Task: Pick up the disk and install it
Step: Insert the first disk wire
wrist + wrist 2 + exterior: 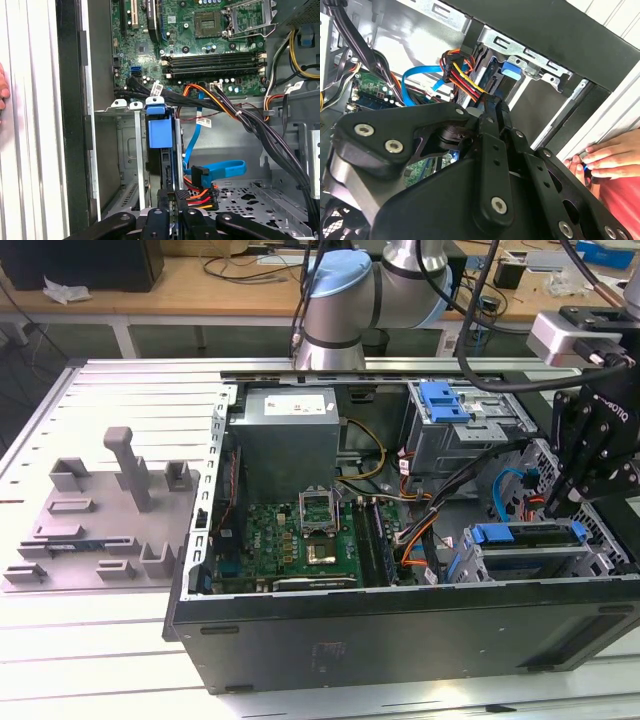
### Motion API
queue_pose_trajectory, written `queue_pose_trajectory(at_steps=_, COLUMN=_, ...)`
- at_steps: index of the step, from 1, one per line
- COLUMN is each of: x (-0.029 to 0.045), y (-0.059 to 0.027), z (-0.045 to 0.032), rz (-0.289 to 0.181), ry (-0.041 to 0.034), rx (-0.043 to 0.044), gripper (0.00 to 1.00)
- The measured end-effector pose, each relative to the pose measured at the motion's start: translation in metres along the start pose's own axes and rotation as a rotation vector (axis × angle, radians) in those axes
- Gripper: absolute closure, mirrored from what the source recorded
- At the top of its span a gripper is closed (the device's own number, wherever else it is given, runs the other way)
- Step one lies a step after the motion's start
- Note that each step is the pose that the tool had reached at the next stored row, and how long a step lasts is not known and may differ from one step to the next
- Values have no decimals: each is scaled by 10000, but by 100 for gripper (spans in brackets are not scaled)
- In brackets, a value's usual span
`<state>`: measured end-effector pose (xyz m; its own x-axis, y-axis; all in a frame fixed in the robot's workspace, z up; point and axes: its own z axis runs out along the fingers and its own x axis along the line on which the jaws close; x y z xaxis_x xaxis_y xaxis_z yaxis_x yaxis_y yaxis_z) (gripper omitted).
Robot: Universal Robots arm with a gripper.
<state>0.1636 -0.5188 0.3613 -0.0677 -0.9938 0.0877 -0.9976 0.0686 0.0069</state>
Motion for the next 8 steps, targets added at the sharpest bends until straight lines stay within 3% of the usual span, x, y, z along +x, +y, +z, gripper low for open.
queue_pose_trajectory(at_steps=8, x=-2, y=0, z=19, rz=1, ry=-2, rx=0, gripper=84)
